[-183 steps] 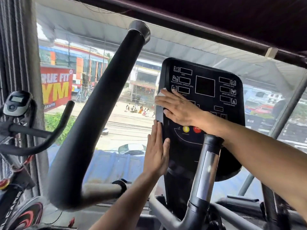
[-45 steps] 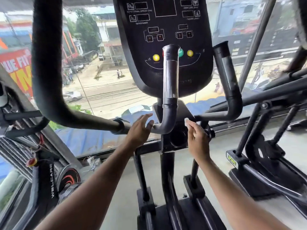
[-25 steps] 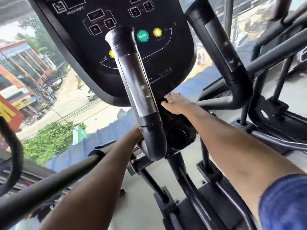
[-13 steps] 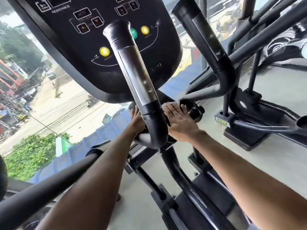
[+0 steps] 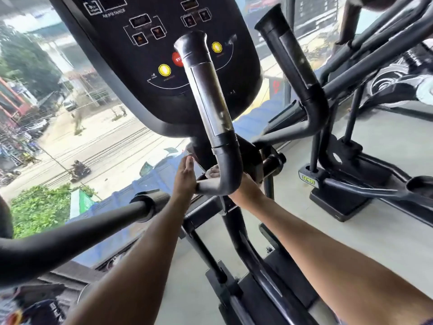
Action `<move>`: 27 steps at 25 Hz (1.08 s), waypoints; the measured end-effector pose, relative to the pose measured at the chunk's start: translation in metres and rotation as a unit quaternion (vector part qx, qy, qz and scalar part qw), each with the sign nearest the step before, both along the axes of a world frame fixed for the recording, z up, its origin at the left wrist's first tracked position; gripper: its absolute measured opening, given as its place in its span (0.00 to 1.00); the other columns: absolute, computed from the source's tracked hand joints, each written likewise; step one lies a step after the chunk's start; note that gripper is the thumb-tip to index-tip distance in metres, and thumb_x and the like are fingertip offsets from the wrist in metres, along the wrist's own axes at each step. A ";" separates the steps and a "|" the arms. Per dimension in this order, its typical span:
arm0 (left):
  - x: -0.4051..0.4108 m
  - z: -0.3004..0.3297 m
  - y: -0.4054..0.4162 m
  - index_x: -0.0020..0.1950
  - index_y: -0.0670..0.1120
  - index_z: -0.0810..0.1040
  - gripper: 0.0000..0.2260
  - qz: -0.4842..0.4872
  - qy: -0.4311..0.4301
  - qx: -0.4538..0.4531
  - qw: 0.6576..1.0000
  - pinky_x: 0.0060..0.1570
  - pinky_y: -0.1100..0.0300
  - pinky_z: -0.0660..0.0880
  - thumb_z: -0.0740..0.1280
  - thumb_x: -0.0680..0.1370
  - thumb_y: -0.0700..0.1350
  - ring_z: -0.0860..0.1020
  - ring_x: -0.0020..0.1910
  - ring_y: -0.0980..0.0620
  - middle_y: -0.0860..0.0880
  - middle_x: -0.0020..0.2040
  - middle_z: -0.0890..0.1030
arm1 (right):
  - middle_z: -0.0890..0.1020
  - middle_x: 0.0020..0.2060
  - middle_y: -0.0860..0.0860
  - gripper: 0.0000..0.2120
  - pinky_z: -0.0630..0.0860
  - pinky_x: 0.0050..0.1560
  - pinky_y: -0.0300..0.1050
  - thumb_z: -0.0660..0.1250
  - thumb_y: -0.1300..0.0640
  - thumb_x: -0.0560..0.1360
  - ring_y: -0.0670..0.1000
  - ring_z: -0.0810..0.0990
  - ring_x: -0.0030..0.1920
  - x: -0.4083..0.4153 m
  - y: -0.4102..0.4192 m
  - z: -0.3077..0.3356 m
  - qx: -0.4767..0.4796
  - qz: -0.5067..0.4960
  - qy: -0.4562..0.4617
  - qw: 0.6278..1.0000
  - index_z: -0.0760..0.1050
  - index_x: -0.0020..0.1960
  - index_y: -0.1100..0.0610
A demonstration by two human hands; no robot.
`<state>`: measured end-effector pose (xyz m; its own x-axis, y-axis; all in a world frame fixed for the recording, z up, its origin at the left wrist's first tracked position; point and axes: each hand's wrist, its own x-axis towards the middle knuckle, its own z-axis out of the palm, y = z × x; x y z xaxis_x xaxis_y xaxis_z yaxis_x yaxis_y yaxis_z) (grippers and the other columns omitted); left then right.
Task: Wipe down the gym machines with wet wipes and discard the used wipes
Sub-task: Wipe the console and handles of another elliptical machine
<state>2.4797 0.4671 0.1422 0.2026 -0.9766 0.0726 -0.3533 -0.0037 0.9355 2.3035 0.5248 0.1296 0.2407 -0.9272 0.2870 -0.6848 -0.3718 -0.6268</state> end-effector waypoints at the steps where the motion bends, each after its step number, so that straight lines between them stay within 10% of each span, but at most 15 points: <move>1: 0.002 -0.003 0.012 0.72 0.44 0.74 0.17 -0.005 -0.005 -0.004 1.000 0.63 0.63 0.63 0.53 0.89 0.47 0.72 0.67 0.52 0.50 0.66 0.76 | 0.83 0.55 0.62 0.14 0.75 0.55 0.47 0.61 0.63 0.80 0.60 0.82 0.55 0.002 0.007 -0.002 -0.019 -0.006 -0.028 0.999 0.79 0.61 0.67; 3: 0.005 -0.009 0.038 0.77 0.44 0.70 0.18 -0.011 -0.039 -0.020 0.999 0.65 0.70 0.60 0.51 0.89 0.46 0.69 0.70 0.55 0.52 0.70 0.72 | 0.86 0.45 0.59 0.07 0.75 0.46 0.40 0.66 0.69 0.76 0.53 0.84 0.45 0.009 0.028 -0.025 -0.060 -0.037 -0.100 0.992 0.83 0.51 0.66; 9: 0.034 0.005 0.139 0.76 0.46 0.71 0.19 -0.091 -0.088 -0.078 0.989 0.63 0.75 0.64 0.55 0.88 0.52 0.72 0.70 0.56 0.53 0.69 0.75 | 0.84 0.60 0.46 0.17 0.78 0.66 0.46 0.61 0.67 0.81 0.42 0.81 0.63 0.020 0.102 -0.031 -0.044 -0.050 -0.226 0.972 0.81 0.65 0.58; 14: 0.083 0.032 0.219 0.75 0.56 0.72 0.23 -0.061 -0.169 -0.128 0.975 0.67 0.52 0.74 0.60 0.82 0.64 0.78 0.67 0.52 0.52 0.69 0.79 | 0.83 0.62 0.46 0.15 0.75 0.65 0.37 0.60 0.65 0.84 0.42 0.80 0.65 0.044 0.175 -0.001 -0.080 -0.034 -0.280 0.956 0.80 0.67 0.59; 20: 0.105 0.126 0.306 0.50 0.55 0.82 0.13 0.070 -0.074 -0.308 0.946 0.45 0.49 0.81 0.61 0.77 0.42 0.83 0.49 0.55 0.55 0.50 0.86 | 0.84 0.60 0.45 0.14 0.77 0.62 0.36 0.61 0.65 0.83 0.39 0.80 0.63 0.057 0.228 0.048 -0.146 -0.001 -0.265 0.953 0.81 0.64 0.58; 27: 0.086 0.276 0.276 0.80 0.54 0.61 0.25 0.014 0.013 -0.282 0.959 0.60 0.51 0.80 0.66 0.84 0.52 0.80 0.63 0.49 0.48 0.70 0.77 | 0.81 0.61 0.42 0.15 0.76 0.55 0.28 0.60 0.66 0.84 0.31 0.78 0.60 0.065 0.219 0.169 -0.235 0.031 -0.303 0.923 0.79 0.67 0.60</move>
<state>2.5659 0.7430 0.4180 0.2362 -0.7779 0.5823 -0.3375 0.4963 0.7999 2.3686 0.7441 0.2985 -0.0478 -0.6559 0.7533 -0.2304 -0.7266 -0.6473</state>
